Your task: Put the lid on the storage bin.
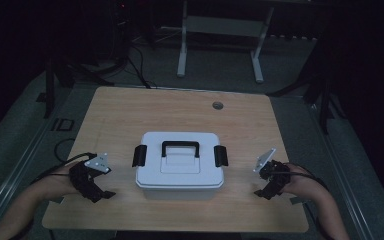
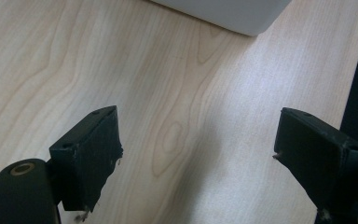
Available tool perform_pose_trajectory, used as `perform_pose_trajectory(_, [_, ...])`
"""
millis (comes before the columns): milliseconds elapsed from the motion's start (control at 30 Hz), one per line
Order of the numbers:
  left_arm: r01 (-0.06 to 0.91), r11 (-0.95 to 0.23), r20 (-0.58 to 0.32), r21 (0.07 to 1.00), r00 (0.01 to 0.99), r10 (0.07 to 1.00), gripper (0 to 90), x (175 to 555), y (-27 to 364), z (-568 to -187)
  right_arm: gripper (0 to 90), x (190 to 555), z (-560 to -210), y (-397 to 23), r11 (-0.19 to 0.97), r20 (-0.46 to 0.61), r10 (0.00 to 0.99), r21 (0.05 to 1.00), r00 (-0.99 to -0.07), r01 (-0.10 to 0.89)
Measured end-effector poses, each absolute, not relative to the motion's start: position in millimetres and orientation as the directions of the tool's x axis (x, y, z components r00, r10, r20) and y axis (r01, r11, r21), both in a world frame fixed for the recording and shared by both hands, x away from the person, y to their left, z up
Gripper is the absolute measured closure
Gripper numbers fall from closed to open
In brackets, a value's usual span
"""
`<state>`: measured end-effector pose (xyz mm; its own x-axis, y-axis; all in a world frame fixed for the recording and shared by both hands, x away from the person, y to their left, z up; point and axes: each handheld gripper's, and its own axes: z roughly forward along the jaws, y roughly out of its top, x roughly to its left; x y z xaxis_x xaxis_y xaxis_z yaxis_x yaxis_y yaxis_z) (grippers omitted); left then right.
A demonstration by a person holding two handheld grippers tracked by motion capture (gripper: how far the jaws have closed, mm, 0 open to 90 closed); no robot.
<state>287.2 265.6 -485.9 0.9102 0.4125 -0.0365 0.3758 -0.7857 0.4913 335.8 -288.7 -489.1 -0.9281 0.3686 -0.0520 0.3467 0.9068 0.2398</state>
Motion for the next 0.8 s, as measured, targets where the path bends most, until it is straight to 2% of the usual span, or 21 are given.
perform_pose_trajectory(433, [0.415,-0.735,-0.062,0.537,0.888,0.456,14.3,280.4,277.7,-511.2,18.7,332.2,-497.0,-301.6,0.871,-0.053,0.419,0.306,-0.906,0.385])
perform_pose_trajectory(800, [0.449,-0.727,-0.095,0.52,0.876,0.473,14.3,280.0,282.8,-527.7,17.6,330.4,-507.1,-306.6,0.845,-0.033,0.458,0.326,-0.888,0.424])
